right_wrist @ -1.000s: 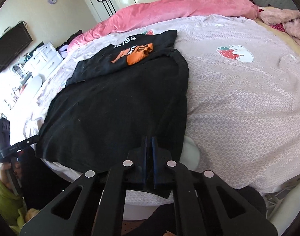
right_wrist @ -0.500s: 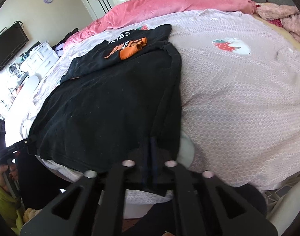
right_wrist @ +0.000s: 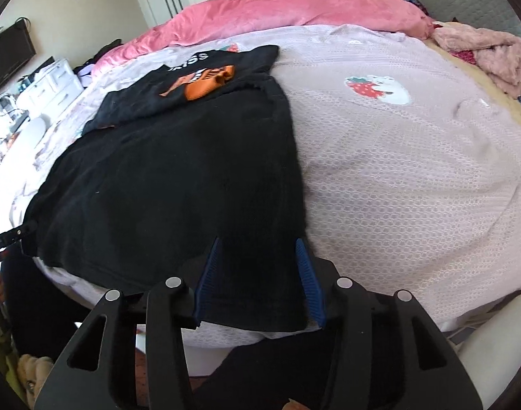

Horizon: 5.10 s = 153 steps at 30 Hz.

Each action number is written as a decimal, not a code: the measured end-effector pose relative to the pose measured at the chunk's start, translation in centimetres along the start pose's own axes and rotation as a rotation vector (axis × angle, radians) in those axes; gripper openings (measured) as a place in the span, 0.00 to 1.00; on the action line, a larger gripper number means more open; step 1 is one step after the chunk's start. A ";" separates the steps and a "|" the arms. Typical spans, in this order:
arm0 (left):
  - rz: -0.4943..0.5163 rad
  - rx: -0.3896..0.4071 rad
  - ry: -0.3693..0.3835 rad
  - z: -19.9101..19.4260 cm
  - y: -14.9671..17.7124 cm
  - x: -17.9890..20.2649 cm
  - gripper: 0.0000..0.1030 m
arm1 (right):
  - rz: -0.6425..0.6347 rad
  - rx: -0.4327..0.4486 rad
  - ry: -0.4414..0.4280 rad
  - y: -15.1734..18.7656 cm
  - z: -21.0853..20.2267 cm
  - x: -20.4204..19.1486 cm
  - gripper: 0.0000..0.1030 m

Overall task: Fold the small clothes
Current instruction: 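Lift the hem with both grippers and fold it toward the collar, then lower the hem near the collar and open both grippers, then grasp the folded edge of the shirt with both grippers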

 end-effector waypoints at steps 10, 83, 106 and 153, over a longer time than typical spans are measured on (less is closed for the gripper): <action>0.019 0.028 0.011 -0.6 -0.3 0.6 0.04 | 0.024 0.017 -0.071 0.2 -0.2 0.0 0.09; -0.069 0.263 0.017 7.2 -23.7 0.6 0.08 | 0.209 0.305 -0.003 -23.6 9.8 6.9 0.30; 0.166 0.359 0.041 2.6 -21.4 7.3 0.25 | -0.057 0.438 -0.044 -25.5 3.3 0.1 0.39; 0.321 0.143 -0.047 14.5 -21.2 9.5 0.42 | -0.293 0.130 -0.144 -25.8 15.1 -8.2 0.46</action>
Point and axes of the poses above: each gripper's, at about its wrist camera, not at the fingertips, and z roughly the way its jaws point, x to its right, y to its underside, the point moved 9 cm from there along z, roughly the way its jaws point, and after that the axes turned 14 degrees about -z, right-handed, at the moved point
